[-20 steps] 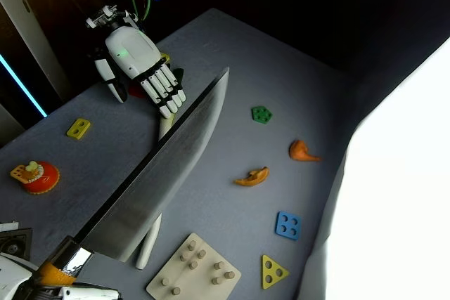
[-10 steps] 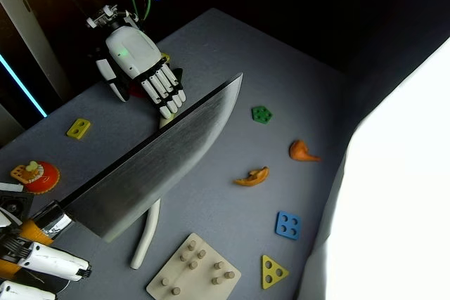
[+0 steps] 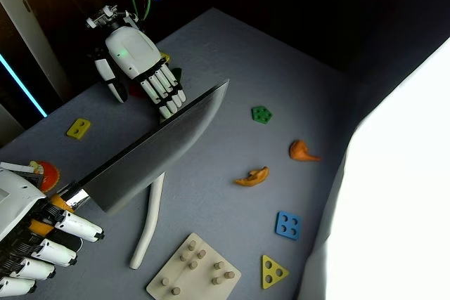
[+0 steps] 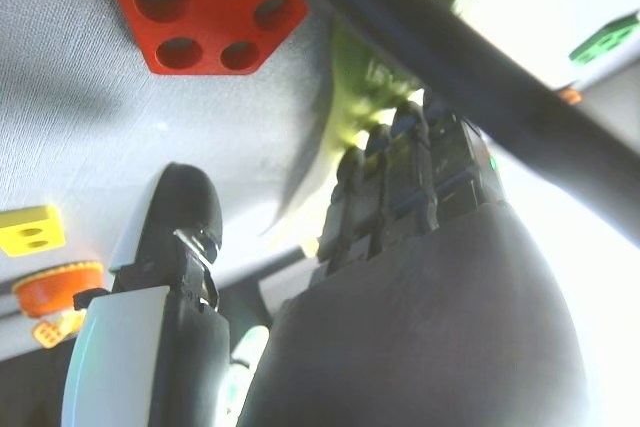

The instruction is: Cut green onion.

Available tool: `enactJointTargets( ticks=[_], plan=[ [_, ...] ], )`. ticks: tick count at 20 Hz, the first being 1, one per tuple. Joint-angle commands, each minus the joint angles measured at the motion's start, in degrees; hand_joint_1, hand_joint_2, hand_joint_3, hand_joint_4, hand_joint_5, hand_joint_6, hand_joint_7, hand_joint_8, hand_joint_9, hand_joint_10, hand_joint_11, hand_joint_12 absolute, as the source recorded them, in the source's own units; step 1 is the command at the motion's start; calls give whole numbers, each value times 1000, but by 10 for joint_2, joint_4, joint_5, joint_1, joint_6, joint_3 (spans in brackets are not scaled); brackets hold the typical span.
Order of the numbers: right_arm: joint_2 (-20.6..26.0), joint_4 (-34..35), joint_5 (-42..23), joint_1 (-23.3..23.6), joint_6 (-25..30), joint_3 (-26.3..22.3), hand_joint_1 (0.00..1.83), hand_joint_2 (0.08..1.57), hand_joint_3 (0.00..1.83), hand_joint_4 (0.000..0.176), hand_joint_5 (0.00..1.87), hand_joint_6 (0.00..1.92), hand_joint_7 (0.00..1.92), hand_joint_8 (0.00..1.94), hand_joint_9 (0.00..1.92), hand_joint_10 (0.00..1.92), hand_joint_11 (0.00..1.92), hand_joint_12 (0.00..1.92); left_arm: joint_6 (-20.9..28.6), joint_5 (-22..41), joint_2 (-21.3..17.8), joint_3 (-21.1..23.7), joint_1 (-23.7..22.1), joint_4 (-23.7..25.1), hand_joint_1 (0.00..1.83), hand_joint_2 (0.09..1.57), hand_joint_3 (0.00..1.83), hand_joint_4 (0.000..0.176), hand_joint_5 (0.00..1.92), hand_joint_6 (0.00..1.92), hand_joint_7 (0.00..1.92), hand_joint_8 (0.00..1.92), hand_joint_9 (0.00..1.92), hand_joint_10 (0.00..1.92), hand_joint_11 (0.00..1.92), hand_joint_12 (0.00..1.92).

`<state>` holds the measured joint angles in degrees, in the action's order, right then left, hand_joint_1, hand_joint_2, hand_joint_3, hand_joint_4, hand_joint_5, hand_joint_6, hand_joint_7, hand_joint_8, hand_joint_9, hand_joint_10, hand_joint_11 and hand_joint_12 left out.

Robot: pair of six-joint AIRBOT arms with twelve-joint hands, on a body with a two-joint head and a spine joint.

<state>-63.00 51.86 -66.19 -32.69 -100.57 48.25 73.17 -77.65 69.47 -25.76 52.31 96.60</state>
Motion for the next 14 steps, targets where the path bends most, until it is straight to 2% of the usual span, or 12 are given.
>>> enactJointTargets(
  ticks=[1,3,4,5,8,9,13,14],
  plan=[
    [-5,-47,-63,8,8,5,1636,1256,0,176,1295,1921,1580,1941,1625,1921,1709,1921,-2,1,3,0,0,8,611,1327,2,2,101,0,86,2,67,0,0,105],
    [-15,-47,-68,7,5,11,1640,1247,0,176,1302,1921,1551,1941,1587,1921,1675,1921,-2,1,3,0,0,8,639,1313,0,8,89,1,91,2,56,1,0,58],
    [-25,-47,-69,6,4,19,1605,1276,0,176,1224,1921,1563,1941,1601,1921,1671,1921,-2,1,2,1,0,9,664,1312,0,1,82,0,59,0,26,0,0,1],
    [-32,-47,-69,4,4,25,1615,1262,0,176,1233,1921,1573,1941,1610,1921,1675,1921,-2,1,2,1,0,9,607,1322,2,8,72,1,52,0,29,3,5,3],
    [-53,-47,-54,1,4,45,1594,1256,0,176,1261,1921,1575,1941,1618,1921,1673,1921,-2,1,3,1,0,9,533,1349,12,0,70,8,45,7,16,4,0,0],
    [-59,-47,-53,-1,4,51,1606,1245,0,176,1262,1921,1565,1941,1616,1921,1673,1921,-2,1,3,1,0,9,530,1349,12,12,59,3,60,12,35,12,0,0],
    [-71,-46,-51,-11,1,60,1628,1243,0,176,1292,1921,1569,1941,1617,1921,1682,1921,-2,1,3,1,0,11,481,1363,12,8,48,3,35,7,39,8,13,8],
    [-71,-46,-50,-16,1,60,1620,1259,0,176,1298,1921,1575,1941,1619,1921,1687,1921,-2,1,3,1,0,11,491,1362,11,2,48,3,35,6,43,9,12,8]
  ],
)
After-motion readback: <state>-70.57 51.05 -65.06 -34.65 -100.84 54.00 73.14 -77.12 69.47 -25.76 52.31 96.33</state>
